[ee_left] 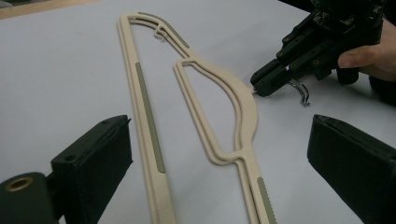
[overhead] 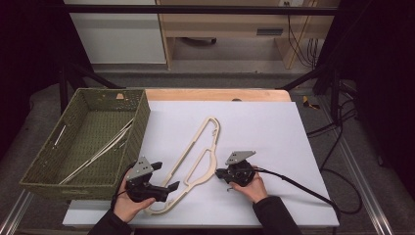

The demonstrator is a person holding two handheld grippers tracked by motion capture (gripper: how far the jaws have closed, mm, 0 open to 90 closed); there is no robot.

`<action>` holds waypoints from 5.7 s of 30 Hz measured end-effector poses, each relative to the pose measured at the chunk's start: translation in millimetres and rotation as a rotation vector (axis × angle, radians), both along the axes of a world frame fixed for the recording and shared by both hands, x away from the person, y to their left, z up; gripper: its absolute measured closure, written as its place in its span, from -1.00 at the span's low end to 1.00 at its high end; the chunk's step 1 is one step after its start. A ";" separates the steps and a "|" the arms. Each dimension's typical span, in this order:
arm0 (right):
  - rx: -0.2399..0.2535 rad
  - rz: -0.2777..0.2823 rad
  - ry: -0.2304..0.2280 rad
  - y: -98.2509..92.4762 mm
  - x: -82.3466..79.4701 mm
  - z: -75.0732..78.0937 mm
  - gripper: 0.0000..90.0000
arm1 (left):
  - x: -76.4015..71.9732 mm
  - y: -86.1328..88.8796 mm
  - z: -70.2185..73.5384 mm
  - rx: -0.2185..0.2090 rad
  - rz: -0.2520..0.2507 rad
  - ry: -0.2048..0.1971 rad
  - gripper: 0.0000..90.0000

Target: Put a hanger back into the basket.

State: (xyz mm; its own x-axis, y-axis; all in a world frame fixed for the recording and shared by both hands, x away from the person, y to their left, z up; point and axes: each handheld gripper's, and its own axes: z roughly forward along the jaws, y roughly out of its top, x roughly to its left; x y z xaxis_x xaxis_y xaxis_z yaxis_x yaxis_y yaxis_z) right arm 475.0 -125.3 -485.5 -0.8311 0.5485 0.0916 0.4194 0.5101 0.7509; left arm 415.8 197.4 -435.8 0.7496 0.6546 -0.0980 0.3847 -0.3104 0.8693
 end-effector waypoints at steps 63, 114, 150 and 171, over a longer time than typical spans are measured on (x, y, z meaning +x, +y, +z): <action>-0.017 0.007 -0.016 -1.3 -12.0 55.2 0.98 | 33.6 -124.0 -22.4 0.389 -0.146 0.080 0.44; 0.293 -0.337 -0.137 -111.8 -28.4 68.2 -0.61 | 29.1 -44.4 35.5 0.247 0.175 0.056 0.87; 0.306 -0.337 -0.189 -118.4 -34.3 73.1 -0.83 | -10.5 -11.4 120.0 0.048 0.095 -0.111 0.91; 0.314 -0.336 -0.212 -120.1 -35.5 76.2 -0.86 | 15.4 26.4 199.6 0.090 0.013 -0.171 0.91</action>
State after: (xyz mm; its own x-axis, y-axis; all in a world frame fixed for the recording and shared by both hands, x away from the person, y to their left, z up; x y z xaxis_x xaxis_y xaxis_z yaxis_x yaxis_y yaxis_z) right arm 439.5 -245.4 -409.3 -0.6313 0.7620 0.1440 0.3437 0.1085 0.9328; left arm 431.1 223.8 -236.2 0.7415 0.6650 0.0892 0.2386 -0.3857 0.8913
